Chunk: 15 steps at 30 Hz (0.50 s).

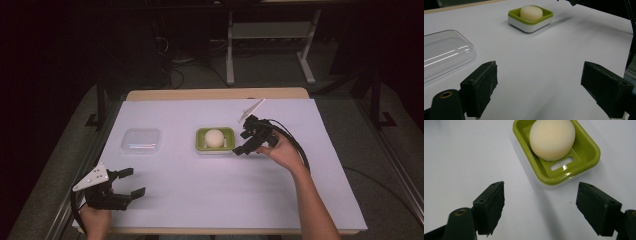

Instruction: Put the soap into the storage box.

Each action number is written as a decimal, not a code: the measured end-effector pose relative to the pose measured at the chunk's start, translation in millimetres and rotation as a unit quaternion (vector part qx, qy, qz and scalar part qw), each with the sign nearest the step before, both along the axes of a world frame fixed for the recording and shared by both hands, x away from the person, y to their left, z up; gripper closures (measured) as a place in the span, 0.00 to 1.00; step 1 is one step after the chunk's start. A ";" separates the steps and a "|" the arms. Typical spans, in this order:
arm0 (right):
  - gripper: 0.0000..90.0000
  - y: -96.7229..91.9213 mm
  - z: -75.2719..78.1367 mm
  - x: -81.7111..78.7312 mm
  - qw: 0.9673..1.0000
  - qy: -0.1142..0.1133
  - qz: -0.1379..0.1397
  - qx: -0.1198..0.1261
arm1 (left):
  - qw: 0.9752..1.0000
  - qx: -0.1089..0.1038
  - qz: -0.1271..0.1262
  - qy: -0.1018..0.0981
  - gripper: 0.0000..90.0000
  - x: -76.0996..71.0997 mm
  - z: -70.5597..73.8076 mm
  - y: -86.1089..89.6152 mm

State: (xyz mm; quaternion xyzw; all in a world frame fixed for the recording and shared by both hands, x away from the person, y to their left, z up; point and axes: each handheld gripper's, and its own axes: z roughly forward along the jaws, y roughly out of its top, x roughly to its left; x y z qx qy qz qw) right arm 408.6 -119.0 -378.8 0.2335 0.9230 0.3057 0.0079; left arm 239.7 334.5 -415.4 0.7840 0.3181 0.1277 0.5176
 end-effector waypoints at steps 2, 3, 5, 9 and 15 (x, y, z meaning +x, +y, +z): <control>0.24 -3.2 -2.0 -2.9 1.000 -0.001 -0.001 0.001 | 1.000 -0.001 0.000 0.000 0.15 -0.1 -0.2 -0.4; 0.24 -5.8 -4.2 -5.0 1.000 0.005 0.000 -0.003 | 1.000 -0.001 0.000 0.001 0.15 -0.2 -0.2 -0.6; 0.25 -7.4 -5.2 -7.1 1.000 0.000 0.001 -0.004 | 1.000 -0.002 0.000 0.001 0.15 -0.2 -0.2 -0.9; 0.24 -15.9 -8.2 -14.5 1.000 0.005 -0.004 -0.001 | 1.000 0.000 -0.001 0.002 0.15 -0.1 -0.3 -1.1; 0.25 -25.5 -8.1 -23.1 1.000 -0.005 -0.007 0.008 | 1.000 0.000 0.000 0.002 0.15 -0.3 -0.2 -1.6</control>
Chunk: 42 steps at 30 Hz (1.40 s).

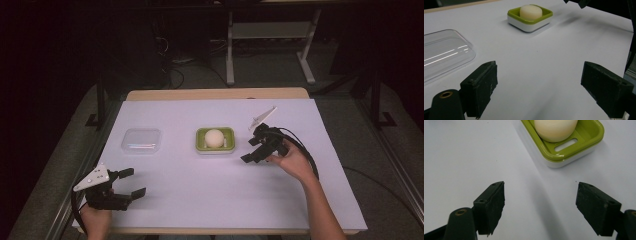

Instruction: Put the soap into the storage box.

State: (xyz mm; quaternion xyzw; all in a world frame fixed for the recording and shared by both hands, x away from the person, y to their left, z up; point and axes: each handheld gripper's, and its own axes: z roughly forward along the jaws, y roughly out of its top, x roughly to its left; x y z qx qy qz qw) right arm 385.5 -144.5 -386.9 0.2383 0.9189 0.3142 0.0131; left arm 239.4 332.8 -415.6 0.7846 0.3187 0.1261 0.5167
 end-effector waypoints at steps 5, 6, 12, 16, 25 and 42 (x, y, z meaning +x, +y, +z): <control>0.25 -8.4 -3.0 -10.2 1.000 -0.001 -0.005 0.007 | 1.000 0.005 -0.005 -0.003 0.15 0.4 -0.2 0.0; 0.25 -9.3 -2.7 -12.3 1.000 0.007 -0.009 0.010 | 1.000 0.004 -0.004 -0.002 0.15 0.0 -0.3 -0.1; 0.25 -14.4 -4.7 -22.3 1.000 0.007 -0.012 0.016 | 1.000 0.001 -0.006 -0.002 0.15 -0.5 -0.6 -1.1; 0.25 -19.4 -6.0 -28.7 1.000 0.008 -0.018 0.019 | 1.000 0.005 -0.010 -0.004 0.15 -0.5 -0.6 -1.2; 0.25 -31.3 -13.0 -43.5 0.999 0.010 -0.025 0.022 | 1.000 0.004 -0.013 -0.004 0.15 -1.0 -0.5 -2.1; 0.23 -67.7 -38.3 -100.7 0.998 0.001 -0.054 0.042 | 1.000 0.008 -0.012 -0.001 0.15 -0.8 -1.4 -3.8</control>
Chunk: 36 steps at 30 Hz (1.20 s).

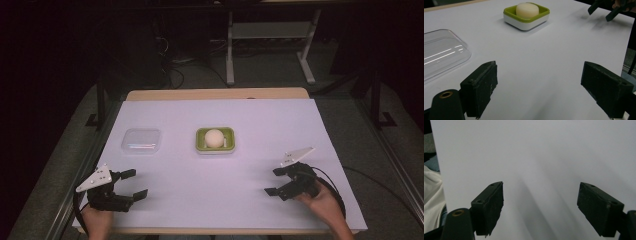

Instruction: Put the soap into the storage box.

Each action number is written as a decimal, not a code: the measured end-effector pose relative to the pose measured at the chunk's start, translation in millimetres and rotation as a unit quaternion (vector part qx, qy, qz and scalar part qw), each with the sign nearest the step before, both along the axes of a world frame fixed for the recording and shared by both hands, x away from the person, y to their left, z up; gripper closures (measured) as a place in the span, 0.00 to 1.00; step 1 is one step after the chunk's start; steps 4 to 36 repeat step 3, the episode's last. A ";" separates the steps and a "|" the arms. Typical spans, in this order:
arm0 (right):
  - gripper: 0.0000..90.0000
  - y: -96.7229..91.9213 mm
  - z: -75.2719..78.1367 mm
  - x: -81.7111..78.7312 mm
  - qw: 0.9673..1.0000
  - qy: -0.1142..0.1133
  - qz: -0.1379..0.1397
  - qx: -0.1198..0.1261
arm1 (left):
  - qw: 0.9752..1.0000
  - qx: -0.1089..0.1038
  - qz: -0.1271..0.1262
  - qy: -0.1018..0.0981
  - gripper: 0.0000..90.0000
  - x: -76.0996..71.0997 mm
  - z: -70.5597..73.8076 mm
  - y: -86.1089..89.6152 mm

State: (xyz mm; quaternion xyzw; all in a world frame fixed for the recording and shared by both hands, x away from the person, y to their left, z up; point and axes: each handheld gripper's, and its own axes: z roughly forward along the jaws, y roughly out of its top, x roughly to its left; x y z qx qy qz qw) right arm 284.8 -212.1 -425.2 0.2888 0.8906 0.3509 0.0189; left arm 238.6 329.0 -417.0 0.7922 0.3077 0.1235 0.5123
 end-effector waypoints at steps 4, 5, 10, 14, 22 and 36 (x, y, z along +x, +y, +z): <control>0.20 -4.1 0.1 -13.4 1.000 -0.009 -0.009 0.005 | 1.000 0.003 0.000 0.000 0.15 0.4 0.3 0.4; 0.20 -4.1 0.1 -13.4 1.000 -0.009 -0.009 0.005 | 1.000 0.003 0.000 0.000 0.15 0.4 0.3 0.4; 0.20 -4.1 0.1 -13.4 1.000 -0.009 -0.009 0.005 | 1.000 0.003 0.000 0.000 0.15 0.4 0.3 0.4; 0.20 -4.1 0.1 -13.4 1.000 -0.009 -0.009 0.005 | 1.000 0.003 0.000 0.000 0.15 0.4 0.3 0.4; 0.20 -4.1 0.1 -13.4 1.000 -0.009 -0.009 0.005 | 1.000 0.003 0.000 0.000 0.15 0.4 0.3 0.4; 0.20 -4.1 0.1 -13.4 1.000 -0.009 -0.009 0.005 | 1.000 0.003 0.000 0.000 0.15 0.4 0.3 0.4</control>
